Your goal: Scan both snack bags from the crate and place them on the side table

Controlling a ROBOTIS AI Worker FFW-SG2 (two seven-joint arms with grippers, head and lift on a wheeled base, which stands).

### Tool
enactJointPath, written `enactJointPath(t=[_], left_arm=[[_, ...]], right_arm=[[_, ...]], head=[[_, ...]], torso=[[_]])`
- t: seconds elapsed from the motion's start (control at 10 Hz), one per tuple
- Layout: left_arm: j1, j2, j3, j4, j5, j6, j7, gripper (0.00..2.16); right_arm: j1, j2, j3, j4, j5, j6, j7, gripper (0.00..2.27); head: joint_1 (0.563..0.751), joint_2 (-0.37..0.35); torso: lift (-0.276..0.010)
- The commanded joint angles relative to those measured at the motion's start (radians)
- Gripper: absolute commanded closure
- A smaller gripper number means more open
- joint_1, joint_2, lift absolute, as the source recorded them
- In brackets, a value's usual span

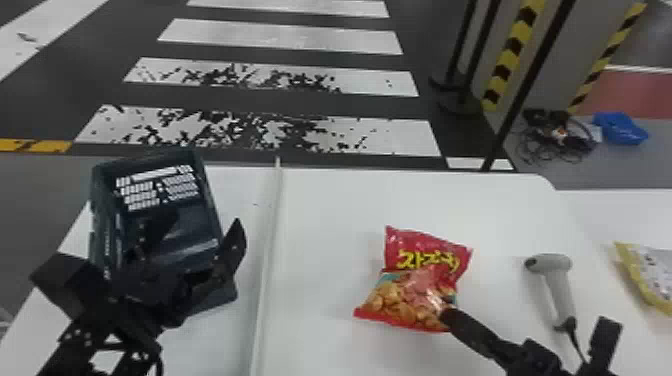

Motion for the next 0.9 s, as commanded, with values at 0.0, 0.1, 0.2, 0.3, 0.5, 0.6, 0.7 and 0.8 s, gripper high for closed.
enactJointPath(t=[0.0,0.1,0.2,0.3,0.5,0.6,0.7,0.8], left_arm=[[0.0,0.003,0.0,0.001,0.001,0.003,0.0,0.08],[0.0,0.001,0.0,0.0,0.001,0.003,0.0,0.08],[0.002,0.003,0.002,-0.002,0.001,0.003,0.0,0.08],[0.002,0.003,0.002,-0.002,0.001,0.003,0.0,0.08],[0.002,-0.001,0.002,0.0,-0.002,0.003,0.0,0.08],[0.002,-0.004,0.0,0.0,-0.006,0.006,0.0,0.08],[0.002,-0.005,-0.002,-0.002,-0.007,0.006,0.0,0.08],[0.003,-0.005,-0.003,-0.003,-0.007,0.009,0.0,0.08]], right_arm=[[-0.029,-0.013,-0.017,-0.05,0.065,0.001,-0.002,2.26],[-0.053,-0.025,-0.022,-0.099,0.152,0.001,-0.002,2.26],[-0.069,-0.036,-0.017,-0.143,0.244,-0.006,0.0,2.26],[-0.08,-0.048,0.006,-0.182,0.37,-0.052,0.0,2.26],[-0.061,-0.068,0.093,-0.248,0.602,-0.208,-0.01,2.26],[-0.037,-0.073,0.132,-0.291,0.68,-0.272,-0.019,2.26],[-0.012,-0.074,0.182,-0.338,0.778,-0.334,-0.031,2.26],[0.011,-0.079,0.261,-0.37,0.916,-0.389,-0.048,2.26]], head=[[0.695,-0.095],[0.695,-0.109],[0.695,-0.12],[0.695,-0.146],[0.695,-0.201],[0.695,-0.214],[0.695,-0.23],[0.695,-0.235]], torso=[[-0.095],[-0.095],[-0.095],[-0.095],[-0.095],[-0.095],[-0.095],[-0.095]])
